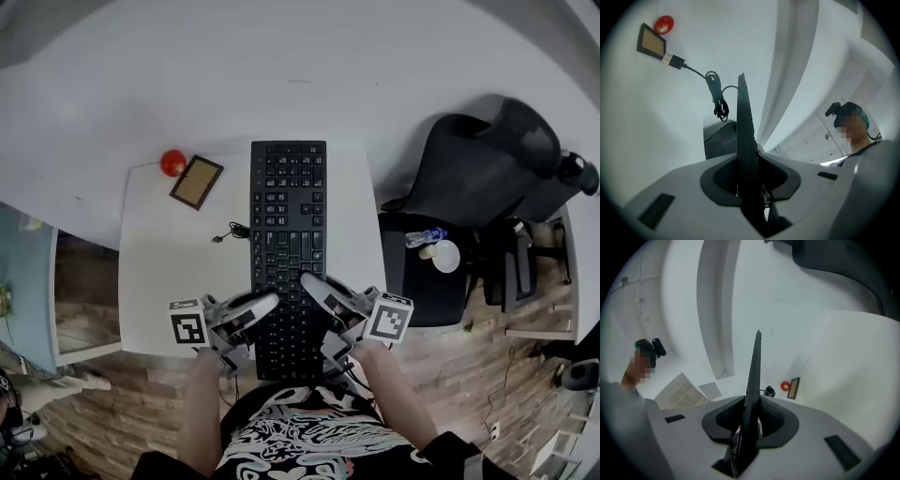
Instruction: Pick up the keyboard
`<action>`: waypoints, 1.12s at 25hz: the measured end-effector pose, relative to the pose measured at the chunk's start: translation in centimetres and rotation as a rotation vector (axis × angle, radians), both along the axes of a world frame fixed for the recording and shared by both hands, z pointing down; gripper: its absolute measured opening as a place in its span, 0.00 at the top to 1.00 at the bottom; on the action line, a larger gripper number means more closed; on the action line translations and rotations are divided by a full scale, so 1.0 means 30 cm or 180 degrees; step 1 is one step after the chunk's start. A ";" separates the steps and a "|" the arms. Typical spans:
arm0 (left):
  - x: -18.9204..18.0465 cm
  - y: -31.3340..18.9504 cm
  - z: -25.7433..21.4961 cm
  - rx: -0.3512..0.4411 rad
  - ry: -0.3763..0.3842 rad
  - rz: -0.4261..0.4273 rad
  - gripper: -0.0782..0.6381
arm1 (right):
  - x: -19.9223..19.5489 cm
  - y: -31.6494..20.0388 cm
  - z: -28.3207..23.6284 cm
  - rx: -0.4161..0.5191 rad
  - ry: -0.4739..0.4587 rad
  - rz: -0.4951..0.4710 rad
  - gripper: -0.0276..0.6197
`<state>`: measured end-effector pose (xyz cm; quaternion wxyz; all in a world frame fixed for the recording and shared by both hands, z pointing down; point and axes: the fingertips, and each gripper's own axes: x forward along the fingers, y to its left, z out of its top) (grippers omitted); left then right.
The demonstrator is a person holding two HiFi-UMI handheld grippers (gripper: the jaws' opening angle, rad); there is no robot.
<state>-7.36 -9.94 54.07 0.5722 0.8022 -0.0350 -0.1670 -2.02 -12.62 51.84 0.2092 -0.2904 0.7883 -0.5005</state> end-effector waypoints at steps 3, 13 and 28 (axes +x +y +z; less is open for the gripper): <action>0.006 0.000 0.008 0.0081 0.0042 -0.0011 0.76 | 0.003 0.000 0.005 0.0075 0.0038 -0.0030 0.80; 0.020 -0.009 0.050 0.0316 0.0082 -0.0126 0.76 | 0.013 -0.010 0.036 0.0311 0.0069 -0.0154 0.80; 0.023 -0.021 0.063 0.0527 0.0131 -0.0233 0.76 | 0.017 -0.020 0.047 0.0510 -0.0013 -0.0229 0.81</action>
